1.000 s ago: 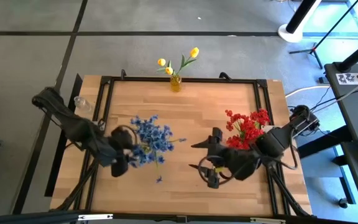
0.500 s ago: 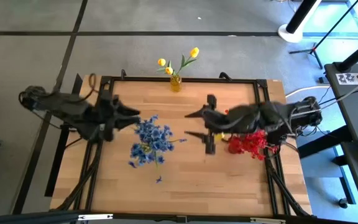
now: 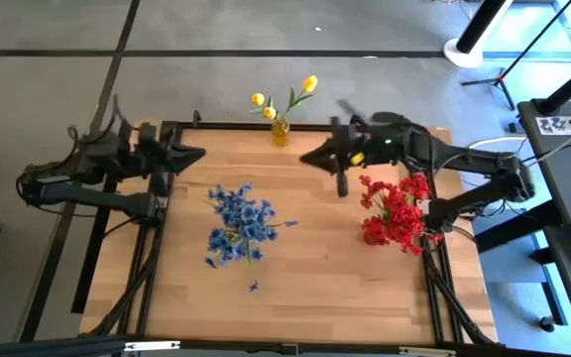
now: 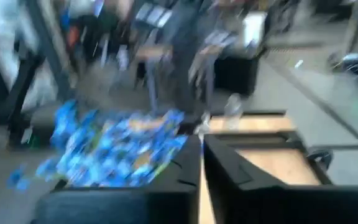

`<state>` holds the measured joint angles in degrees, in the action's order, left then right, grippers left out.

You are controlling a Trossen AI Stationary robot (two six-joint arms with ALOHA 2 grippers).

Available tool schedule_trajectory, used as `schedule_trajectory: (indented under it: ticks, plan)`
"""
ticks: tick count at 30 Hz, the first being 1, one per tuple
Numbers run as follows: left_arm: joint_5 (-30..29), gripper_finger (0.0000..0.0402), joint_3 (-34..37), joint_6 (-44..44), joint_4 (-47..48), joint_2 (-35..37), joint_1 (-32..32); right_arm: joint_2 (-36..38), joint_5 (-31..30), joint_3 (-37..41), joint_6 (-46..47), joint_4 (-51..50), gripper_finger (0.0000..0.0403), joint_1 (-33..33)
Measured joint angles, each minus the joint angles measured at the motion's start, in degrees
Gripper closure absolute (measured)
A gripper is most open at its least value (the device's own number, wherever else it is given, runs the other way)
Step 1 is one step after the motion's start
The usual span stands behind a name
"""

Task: Sort flowers into vase by color
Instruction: Return to Home Position

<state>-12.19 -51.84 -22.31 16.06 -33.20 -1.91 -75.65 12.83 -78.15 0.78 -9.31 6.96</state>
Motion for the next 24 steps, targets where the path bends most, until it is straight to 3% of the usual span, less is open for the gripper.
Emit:
schedule_trajectory:
  ticks: [3,6,9,12,15,18,21,24]
  plan:
    - [-4.06,0.0398,3.02,0.57,2.19,5.99,0.04,6.17,-1.64,8.86,2.83,8.36,0.0393,3.5]
    - [-9.91,0.0398,4.45,0.93,3.43,10.81,0.0,10.89,-8.82,13.38,3.3,4.76,0.0371,6.29]
    - [-12.85,0.0394,4.64,0.55,4.12,14.43,0.04,13.77,-15.18,14.78,3.68,-4.96,0.0352,8.33]
    - [-15.87,0.0389,4.64,-1.05,2.3,16.46,0.03,14.62,-20.83,15.15,3.5,-3.79,0.0341,9.45]
    - [-13.65,0.0387,4.66,5.28,3.43,17.43,0.04,14.53,-26.77,15.36,-1.54,-2.55,0.0336,11.64]
    - [-10.79,0.0387,4.67,7.7,5.0,18.09,0.04,17.09,-26.84,18.33,-2.63,2.35,0.0336,16.32]
    - [-10.62,0.0387,4.67,7.11,8.35,18.23,0.06,24.79,-23.58,26.42,0.22,5.09,0.0336,22.59]
    - [-10.14,0.0386,4.67,-2.19,13.69,18.22,0.09,35.23,-23.36,36.23,2.27,9.58,0.0336,27.23]
